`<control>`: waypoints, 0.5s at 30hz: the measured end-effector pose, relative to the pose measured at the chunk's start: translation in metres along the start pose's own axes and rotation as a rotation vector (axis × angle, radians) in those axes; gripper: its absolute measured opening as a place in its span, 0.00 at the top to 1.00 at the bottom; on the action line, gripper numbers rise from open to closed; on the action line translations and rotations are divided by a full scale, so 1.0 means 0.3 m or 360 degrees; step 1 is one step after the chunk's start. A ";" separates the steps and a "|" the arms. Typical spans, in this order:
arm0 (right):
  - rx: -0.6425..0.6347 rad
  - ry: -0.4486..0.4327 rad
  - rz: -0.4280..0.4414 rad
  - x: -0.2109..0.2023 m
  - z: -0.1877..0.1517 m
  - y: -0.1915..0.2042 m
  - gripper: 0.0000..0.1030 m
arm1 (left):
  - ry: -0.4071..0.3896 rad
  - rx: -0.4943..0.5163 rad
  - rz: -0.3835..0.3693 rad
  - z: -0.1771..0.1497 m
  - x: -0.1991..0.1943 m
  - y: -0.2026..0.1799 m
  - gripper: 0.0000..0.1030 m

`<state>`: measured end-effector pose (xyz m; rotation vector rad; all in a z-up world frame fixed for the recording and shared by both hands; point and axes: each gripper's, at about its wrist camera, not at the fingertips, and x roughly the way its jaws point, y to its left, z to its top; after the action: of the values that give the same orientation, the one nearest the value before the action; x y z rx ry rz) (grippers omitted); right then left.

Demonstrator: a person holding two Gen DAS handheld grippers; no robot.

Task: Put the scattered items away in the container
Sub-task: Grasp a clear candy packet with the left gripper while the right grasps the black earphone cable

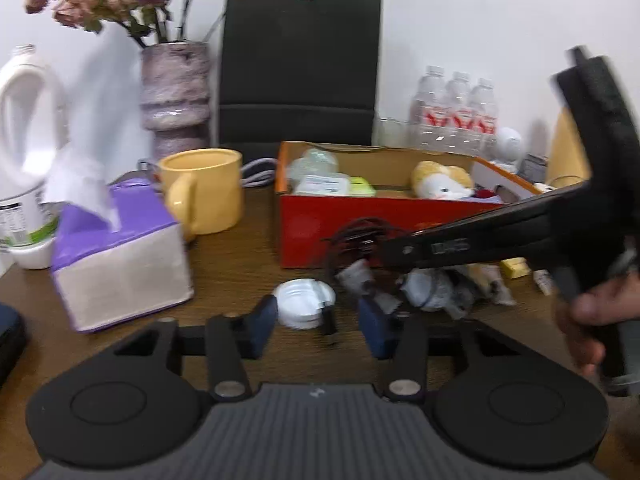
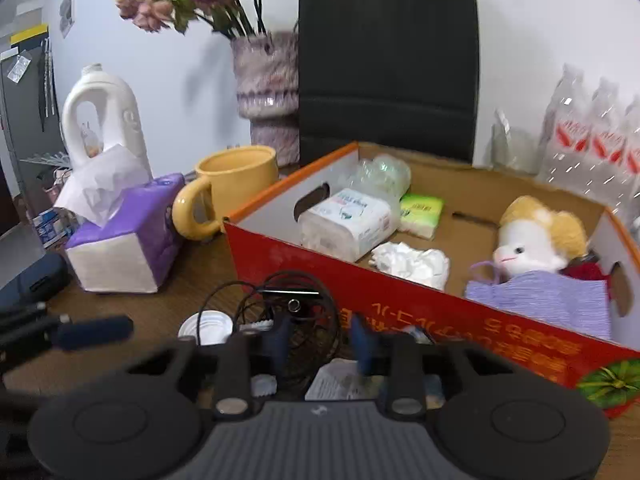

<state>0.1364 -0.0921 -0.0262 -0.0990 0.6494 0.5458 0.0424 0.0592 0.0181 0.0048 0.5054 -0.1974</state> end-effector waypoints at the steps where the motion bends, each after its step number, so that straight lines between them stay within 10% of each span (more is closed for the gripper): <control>1: 0.0016 0.0023 0.0010 0.011 0.002 -0.009 0.86 | -0.0001 -0.0012 -0.0031 0.009 0.007 -0.008 0.65; 15: 0.0252 0.0025 0.0197 0.009 -0.041 -0.105 0.89 | 0.0257 -0.0082 -0.0030 0.058 0.215 -0.086 0.72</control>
<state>0.1477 -0.1210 -0.0401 0.0862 0.7152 0.6110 0.1010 0.0209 0.0034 -0.0345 0.6718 -0.2031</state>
